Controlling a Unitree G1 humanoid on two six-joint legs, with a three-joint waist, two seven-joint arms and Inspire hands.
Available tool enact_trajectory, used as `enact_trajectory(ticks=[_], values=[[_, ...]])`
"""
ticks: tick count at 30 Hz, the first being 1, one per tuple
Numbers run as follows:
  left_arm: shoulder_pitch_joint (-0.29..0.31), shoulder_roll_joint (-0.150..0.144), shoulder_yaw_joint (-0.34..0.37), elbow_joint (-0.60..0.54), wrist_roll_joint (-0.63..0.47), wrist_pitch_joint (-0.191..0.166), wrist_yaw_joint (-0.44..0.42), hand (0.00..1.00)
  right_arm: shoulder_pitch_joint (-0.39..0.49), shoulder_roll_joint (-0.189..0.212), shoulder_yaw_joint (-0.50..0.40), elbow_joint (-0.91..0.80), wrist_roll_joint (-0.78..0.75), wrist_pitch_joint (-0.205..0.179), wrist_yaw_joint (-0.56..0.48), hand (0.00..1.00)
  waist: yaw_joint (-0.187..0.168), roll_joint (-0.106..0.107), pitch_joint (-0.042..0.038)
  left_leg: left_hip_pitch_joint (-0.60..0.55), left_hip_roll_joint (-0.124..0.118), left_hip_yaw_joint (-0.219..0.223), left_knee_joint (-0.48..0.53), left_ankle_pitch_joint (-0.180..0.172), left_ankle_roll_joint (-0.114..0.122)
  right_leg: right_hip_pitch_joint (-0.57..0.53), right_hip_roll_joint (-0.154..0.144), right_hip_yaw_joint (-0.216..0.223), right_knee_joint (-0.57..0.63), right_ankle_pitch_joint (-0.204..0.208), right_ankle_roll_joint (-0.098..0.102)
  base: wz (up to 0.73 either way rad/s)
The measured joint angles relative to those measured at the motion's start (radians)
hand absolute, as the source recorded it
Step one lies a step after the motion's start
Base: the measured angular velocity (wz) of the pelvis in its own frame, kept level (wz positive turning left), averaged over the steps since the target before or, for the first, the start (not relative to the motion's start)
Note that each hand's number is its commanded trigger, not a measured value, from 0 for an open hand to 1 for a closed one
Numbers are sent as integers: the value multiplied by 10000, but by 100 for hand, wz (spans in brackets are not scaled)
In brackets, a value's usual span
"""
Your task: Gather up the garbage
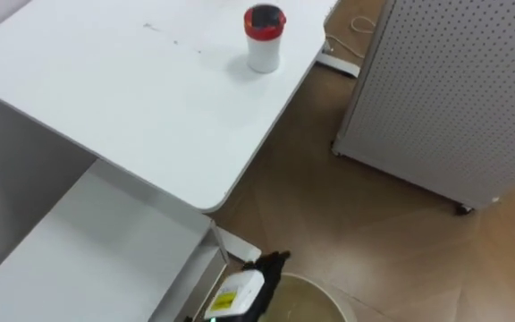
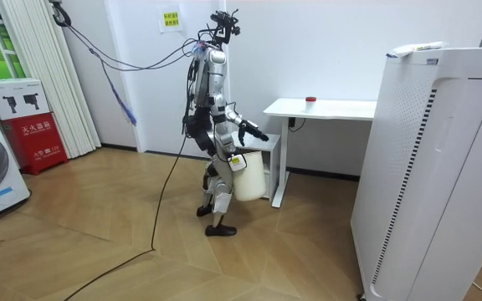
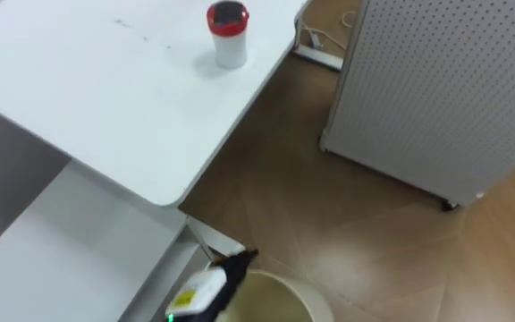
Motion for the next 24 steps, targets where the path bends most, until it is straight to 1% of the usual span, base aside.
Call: enact_trajectory(ticks=[3, 4, 5, 7, 8, 12, 15, 17, 18, 19, 21, 22, 23, 24], values=[[-1, 72, 219, -897, 15, -50, 66, 0, -2, -58, -238, 274, -216, 11, 192, 100, -10, 23, 1, 561, -33, 15, -312, 6, -9, 565, 65, -12, -288, 29, 54, 0], [1, 110, 265, -1252, 13, -135, 98, 0, 2, -100, -288, 363, -451, 28, 245, 100, -4, 35, 3, 819, -49, 20, -421, 10, -17, 818, 65, -14, -403, 33, 81, 0], [9, 216, 285, -1592, 6, -253, 119, 0, 13, -135, -314, 372, -577, 60, 247, 100, -17, 38, 4, 1038, -72, 15, -565, 18, -31, 1039, 63, -34, -444, 24, 105, 0], [16, 341, 285, -2074, -9, -372, 169, 0, 10, -236, -326, 367, -604, 60, 285, 100, -59, 65, -12, 1252, -113, -3, -723, 46, -61, 1242, 68, -71, -588, 10, 128, 4], [18, 442, 285, -2395, -12, -387, 189, 0, -16, -298, -347, 358, -630, 61, 318, 100, -58, 66, -13, 1336, -137, -9, -807, 58, -76, 1302, 74, -70, -584, 2, 142, 4], [187, 617, 291, -3358, -12, -386, 220, 0, -15, -362, -583, 426, -809, 171, 422, 100, -82, 50, -22, 1786, -145, -57, -1001, 90, -110, 1732, 64, -73, -718, -18, 168, -1], [365, 764, 520, -4223, 209, -394, 245, 0, 116, -398, -755, 392, -962, 189, 532, 100, -83, -30, -35, 2182, -147, -116, -1117, 102, -132, 2048, 130, 21, -765, -31, 185, -10], [445, 825, 749, -4928, 305, -411, 276, 0, 291, -432, -747, 303, -1224, 211, 535, 100, 1, -142, -73, 2431, -137, -150, -1188, 117, -159, 2305, 266, 83, -969, -31, 183, -15], [446, 820, 806, -5016, 285, -451, 295, 0, 325, -433, -748, 286, -1253, 227, 534, 100, 30, -173, -79, 2508, -138, -190, -1195, 119, -163, 2374, 291, 107, -991, -30, 182, -16], [453, 827, 947, -5045, 284, -593, 319, 0, 381, -426, -747, 281, -1291, 282, 533, 100, 57, -218, -108, 2681, -138, -305, -1211, 118, -164, 2582, 356, 155, -1107, -23, 170, -17], [499, 874, 1065, -5214, 276, -609, 339, 0, 471, -423, -752, 284, -1417, 320, 530, 100, 77, -333, -193, 2967, -139, -390, -1258, 117, -166, 2845, 426, 263, -1248, -17, 160, -17], [669, 946, 1237, -5471, 265, -665, 372, 0, 476, -425, -752, 298, -1592, 349, 532, 100, 117, -393, -235, 3213, -153, -460, -1413, 121, -175, 3016, 490, 356, -1347, -7, 145, -22], [905, 1011, 1440, -5771, 259, -756, 462, 0, 482, -424, -780, 296, -1599, 384, 533, 100, 123, -432, -271, 3408, -153, -541, -1517, 125, -242, 3184, 563, 389, -1473, 31, 115, -24], [1014, 1058, 1501, -5932, 259, -788, 555, 0, 496, -419, -825, 295, -1621, 392, 537, 100, 122, -464, -291, 3490, -159, -546, -1570, 125, -254, 3241, 582, 389, -1516, 44, 101, -15]])
